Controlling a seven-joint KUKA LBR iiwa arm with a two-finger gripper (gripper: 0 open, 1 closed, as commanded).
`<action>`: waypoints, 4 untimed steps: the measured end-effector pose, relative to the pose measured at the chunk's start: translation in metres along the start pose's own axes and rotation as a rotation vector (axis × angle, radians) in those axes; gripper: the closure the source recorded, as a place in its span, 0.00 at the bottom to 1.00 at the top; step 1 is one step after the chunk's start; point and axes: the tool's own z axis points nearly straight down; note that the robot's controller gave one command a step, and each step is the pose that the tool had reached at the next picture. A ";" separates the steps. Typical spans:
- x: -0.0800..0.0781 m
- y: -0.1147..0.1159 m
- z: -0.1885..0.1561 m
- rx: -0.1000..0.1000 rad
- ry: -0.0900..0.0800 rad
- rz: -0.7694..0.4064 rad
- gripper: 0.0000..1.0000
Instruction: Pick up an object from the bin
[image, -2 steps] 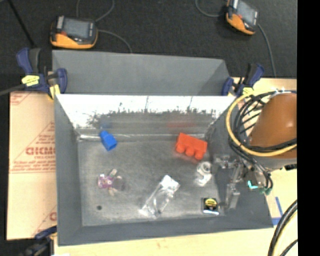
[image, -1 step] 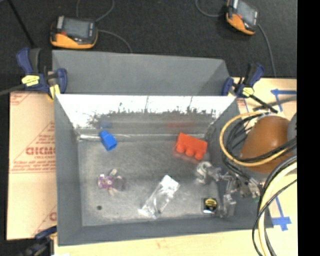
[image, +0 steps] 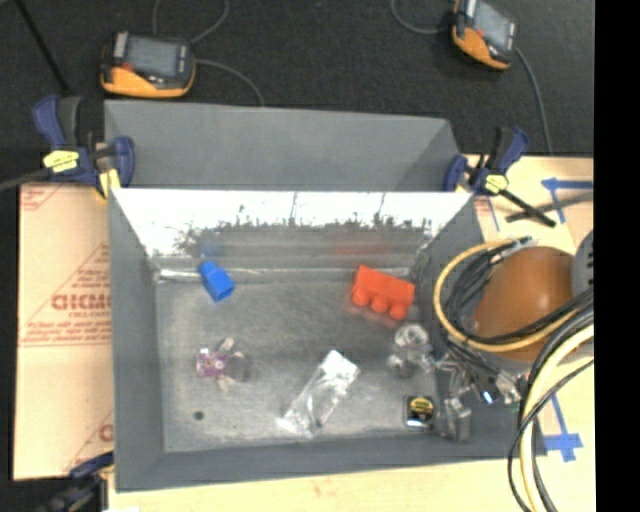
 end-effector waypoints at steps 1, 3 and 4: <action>-0.008 0.020 0.000 0.000 -0.001 0.015 0.00; -0.043 0.006 -0.060 -0.014 0.011 -0.500 0.00; -0.005 -0.004 -0.006 -0.022 0.015 -0.537 0.00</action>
Offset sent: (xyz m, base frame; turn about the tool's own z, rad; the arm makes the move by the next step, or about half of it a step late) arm -0.0076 0.0233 -0.0048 0.0168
